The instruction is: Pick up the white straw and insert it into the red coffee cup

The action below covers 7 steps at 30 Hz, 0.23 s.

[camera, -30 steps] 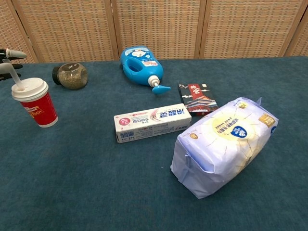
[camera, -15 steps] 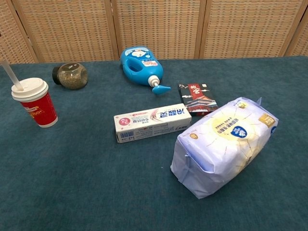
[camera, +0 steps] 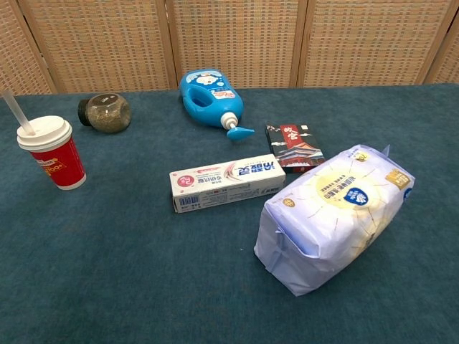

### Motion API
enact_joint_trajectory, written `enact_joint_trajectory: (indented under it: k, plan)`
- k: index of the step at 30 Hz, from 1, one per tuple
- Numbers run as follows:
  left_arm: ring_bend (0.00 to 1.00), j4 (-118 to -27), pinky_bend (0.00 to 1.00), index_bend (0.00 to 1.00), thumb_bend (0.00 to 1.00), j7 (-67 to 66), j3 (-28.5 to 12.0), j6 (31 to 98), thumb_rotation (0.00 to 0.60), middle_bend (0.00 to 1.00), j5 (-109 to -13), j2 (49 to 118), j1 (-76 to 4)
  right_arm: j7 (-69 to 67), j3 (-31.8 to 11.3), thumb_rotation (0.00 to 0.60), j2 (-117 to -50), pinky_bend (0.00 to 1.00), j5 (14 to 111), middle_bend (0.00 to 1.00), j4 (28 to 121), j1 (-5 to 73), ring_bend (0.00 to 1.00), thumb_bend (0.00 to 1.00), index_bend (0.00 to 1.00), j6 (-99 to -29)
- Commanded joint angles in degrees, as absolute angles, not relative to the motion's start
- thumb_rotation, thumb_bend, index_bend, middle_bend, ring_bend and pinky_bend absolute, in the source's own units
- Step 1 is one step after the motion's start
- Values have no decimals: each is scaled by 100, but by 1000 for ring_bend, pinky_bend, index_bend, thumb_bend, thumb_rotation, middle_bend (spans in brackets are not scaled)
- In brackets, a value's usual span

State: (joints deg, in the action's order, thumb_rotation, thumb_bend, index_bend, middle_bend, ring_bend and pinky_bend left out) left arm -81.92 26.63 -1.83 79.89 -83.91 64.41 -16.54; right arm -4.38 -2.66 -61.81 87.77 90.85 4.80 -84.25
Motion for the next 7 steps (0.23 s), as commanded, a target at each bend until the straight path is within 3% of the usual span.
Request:
enact_joint_trajectory:
  k: [1, 7]
  plan:
    - [0, -9499, 0, 0, 163, 356, 77, 8938, 600, 0, -8234, 6103, -821, -411, -259, 600, -6176, 0, 8824, 0, 9110, 467, 0, 0, 0, -8472]
    - [0, -9958, 0, 0, 163, -443, 260, 8987, 600, 0, -8553, 6092, -704, -343, -276, 600, -6194, 0, 8861, 0, 9105, 426, 0, 0, 0, -8599]
